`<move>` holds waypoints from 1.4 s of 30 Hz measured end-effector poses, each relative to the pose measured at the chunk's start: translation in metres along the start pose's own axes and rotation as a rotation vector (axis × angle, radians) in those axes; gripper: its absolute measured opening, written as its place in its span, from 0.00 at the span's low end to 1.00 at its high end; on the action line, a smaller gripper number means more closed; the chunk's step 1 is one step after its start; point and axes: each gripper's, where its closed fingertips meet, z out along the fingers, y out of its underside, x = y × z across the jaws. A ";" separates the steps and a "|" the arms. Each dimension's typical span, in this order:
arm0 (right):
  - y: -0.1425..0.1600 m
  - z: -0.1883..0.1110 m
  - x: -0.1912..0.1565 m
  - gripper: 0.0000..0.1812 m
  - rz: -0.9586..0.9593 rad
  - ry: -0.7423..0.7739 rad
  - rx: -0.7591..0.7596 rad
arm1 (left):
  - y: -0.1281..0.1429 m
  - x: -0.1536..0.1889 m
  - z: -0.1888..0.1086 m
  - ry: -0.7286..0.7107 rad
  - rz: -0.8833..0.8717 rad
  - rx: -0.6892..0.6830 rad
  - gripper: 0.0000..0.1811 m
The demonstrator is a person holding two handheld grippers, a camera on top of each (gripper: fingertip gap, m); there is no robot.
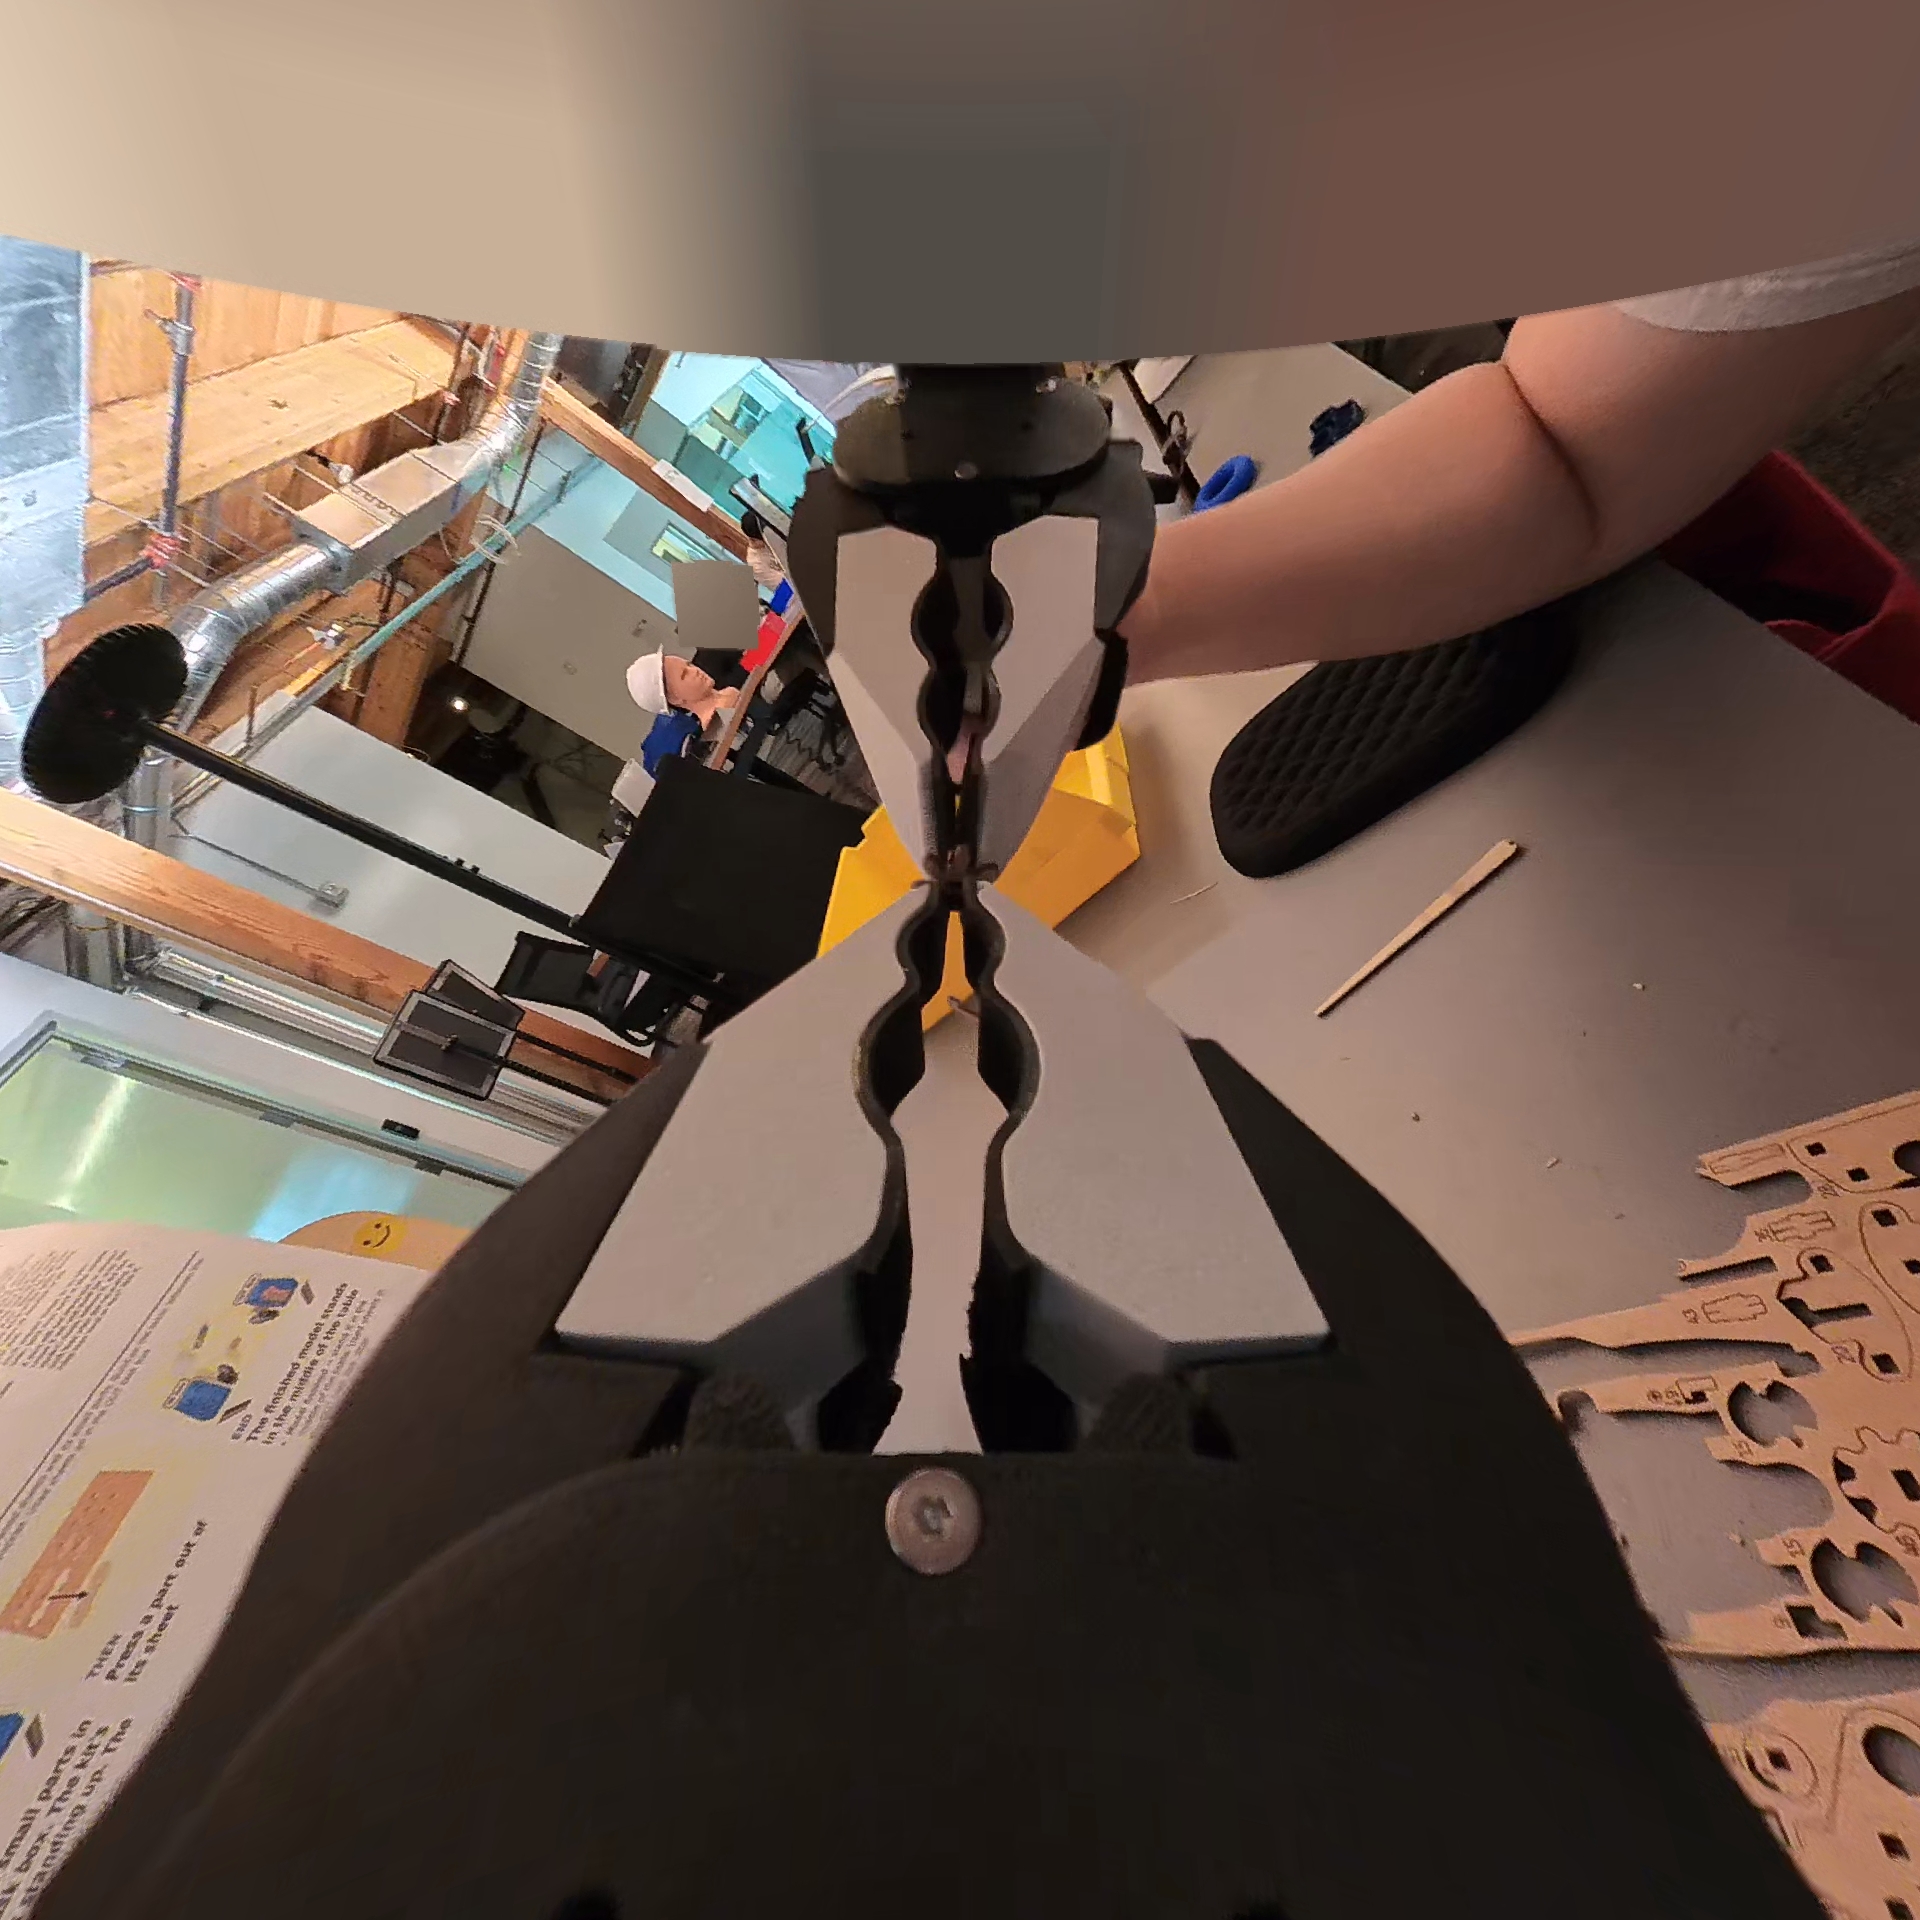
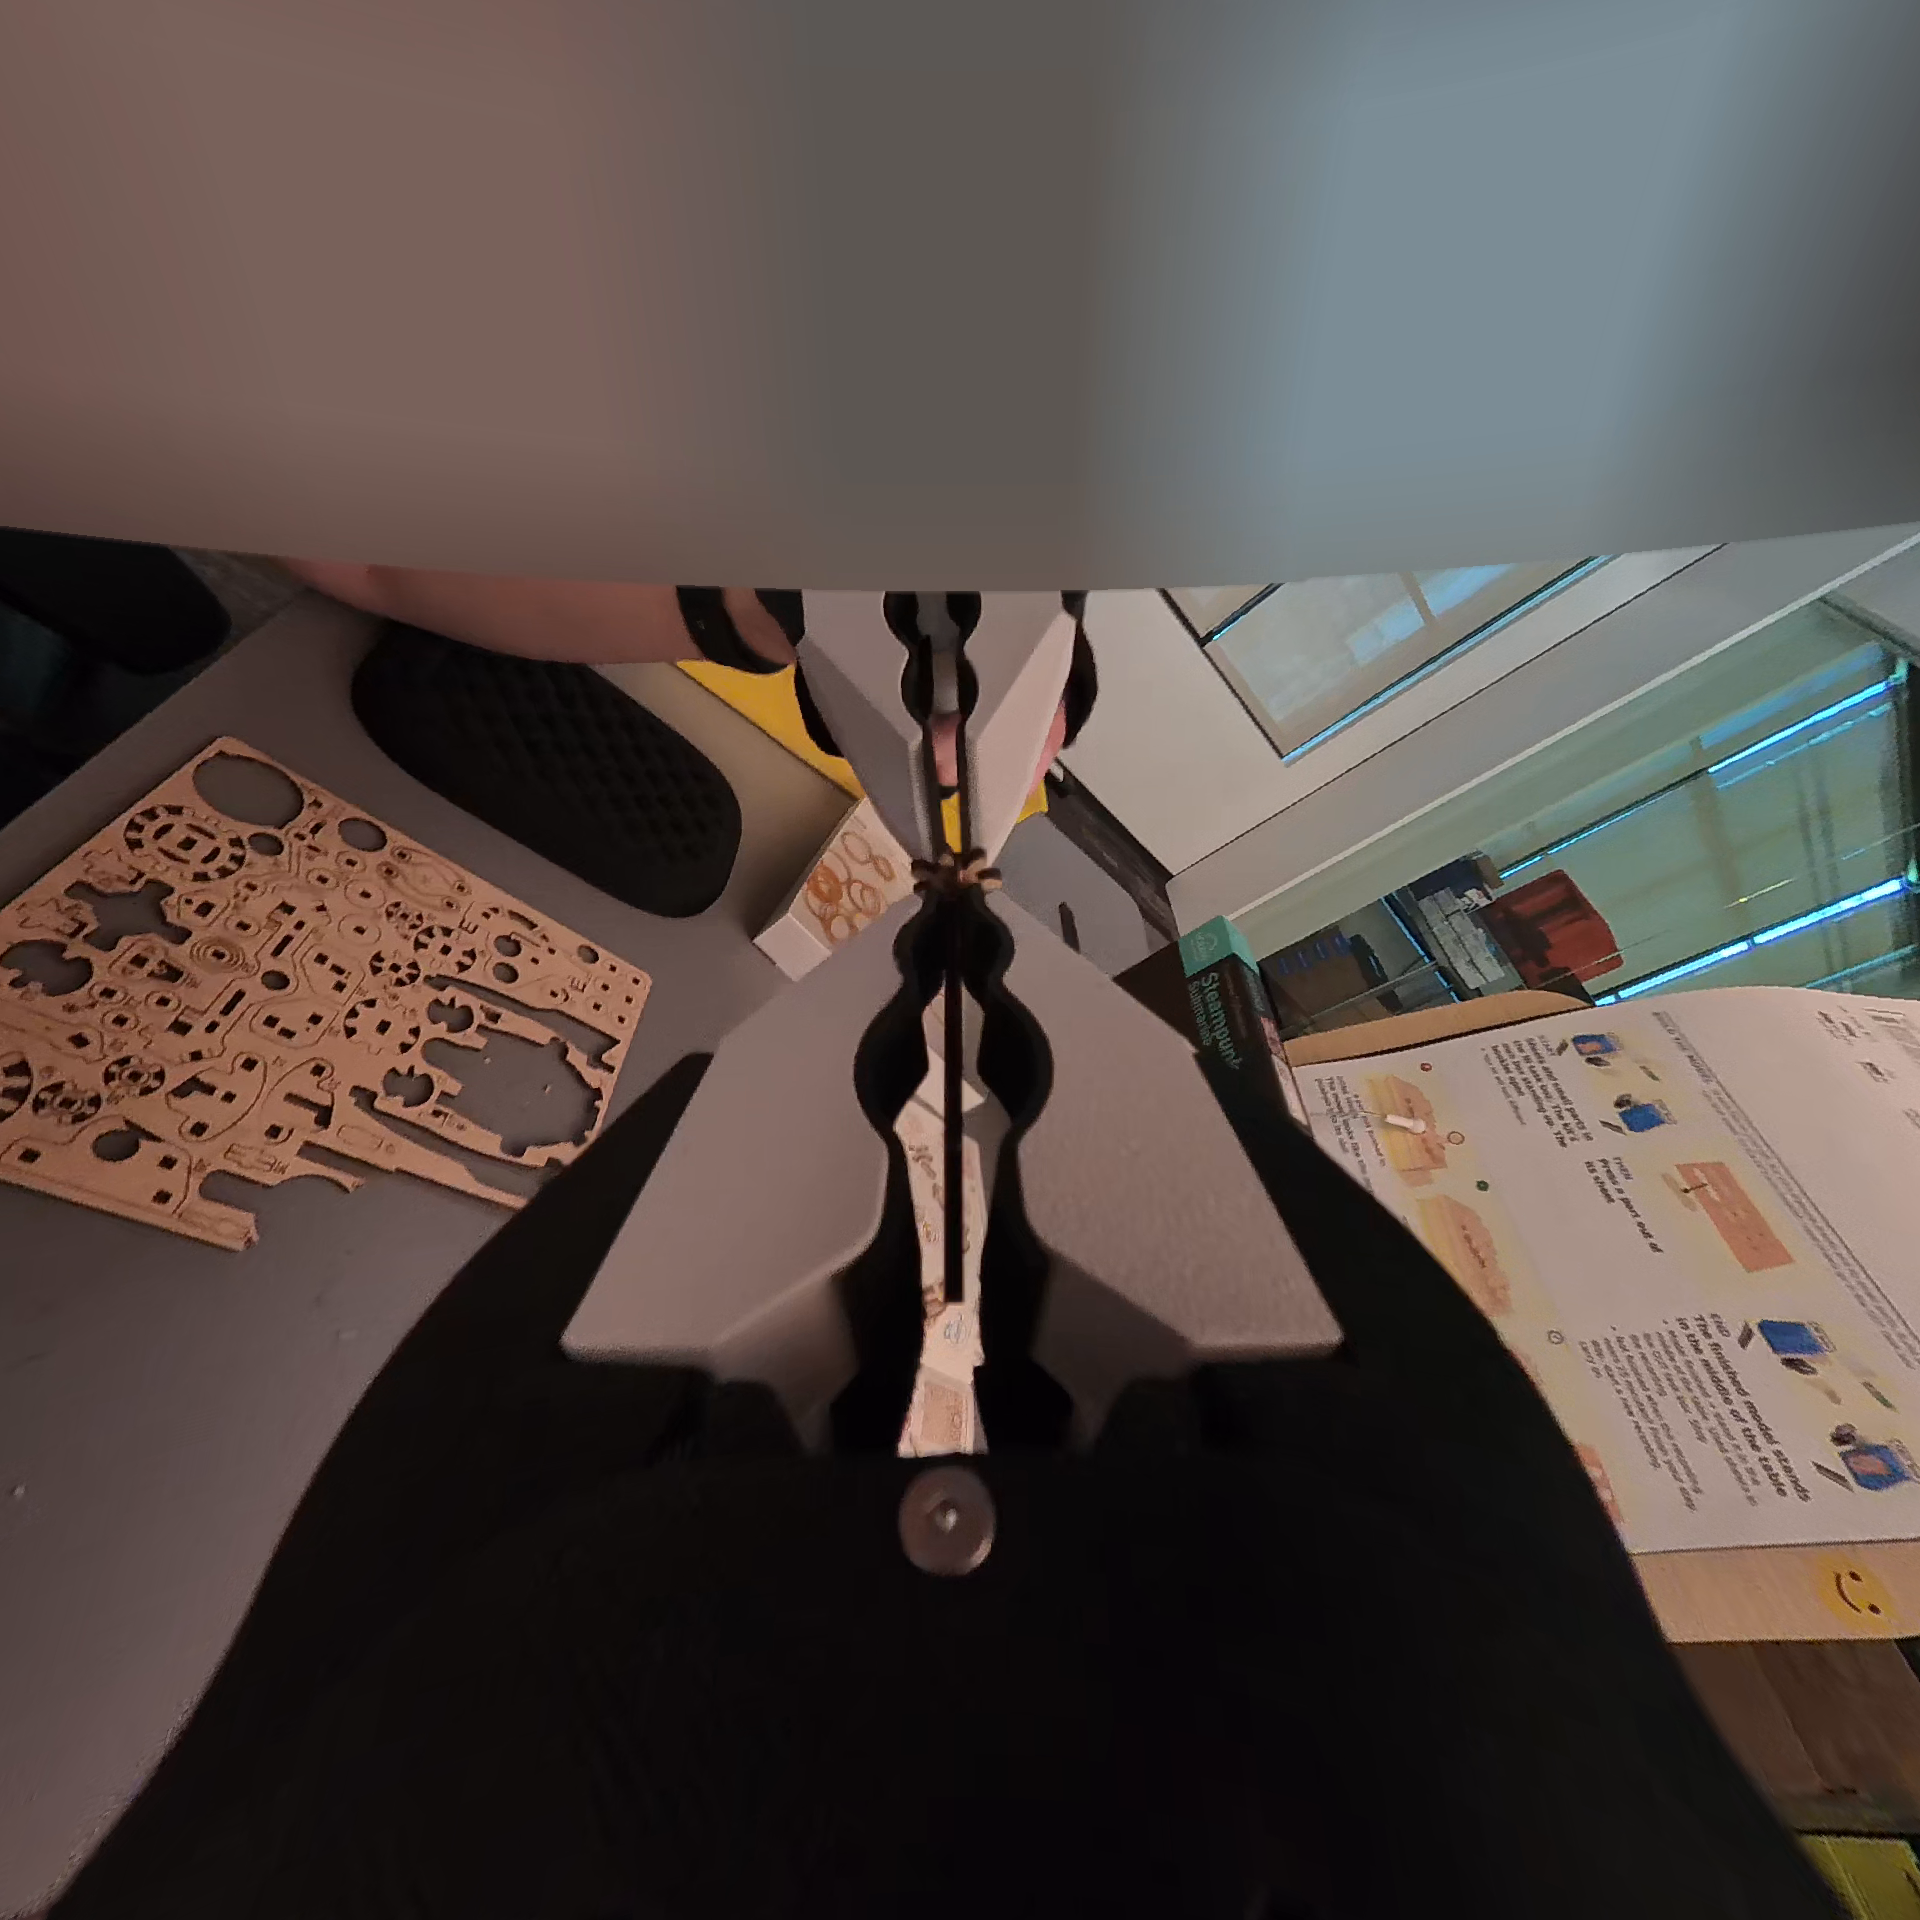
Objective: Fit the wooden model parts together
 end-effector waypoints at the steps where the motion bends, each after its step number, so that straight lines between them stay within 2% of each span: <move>1: 0.002 0.000 -0.002 0.00 -0.003 -0.014 -0.011 | 0.002 0.002 0.000 0.016 0.002 -0.011 0.00; 5: 0.007 0.002 -0.007 0.00 0.009 -0.056 -0.028 | 0.006 0.006 0.001 0.045 -0.002 -0.035 0.00; 13: 0.022 0.011 -0.003 0.00 0.023 -0.012 -0.114 | 0.021 0.004 0.000 0.043 0.007 -0.128 0.00; 15: 0.022 0.011 -0.001 0.00 0.038 -0.014 -0.105 | 0.021 0.002 0.000 0.042 0.006 -0.116 0.00; 19: 0.006 0.005 0.006 0.00 0.083 -0.001 0.007 | 0.007 -0.006 -0.002 0.035 -0.098 0.012 0.00; 24: 0.004 0.003 0.008 0.00 0.081 0.009 0.031 | 0.005 -0.008 -0.001 0.021 -0.123 0.047 0.00; 31: 0.000 0.000 0.008 0.00 0.092 0.001 0.057 | 0.003 -0.008 -0.001 0.021 -0.133 0.067 0.00; 42: 0.008 -0.001 0.006 0.00 0.089 -0.027 -0.010 | 0.006 -0.004 0.001 0.025 -0.106 0.026 0.01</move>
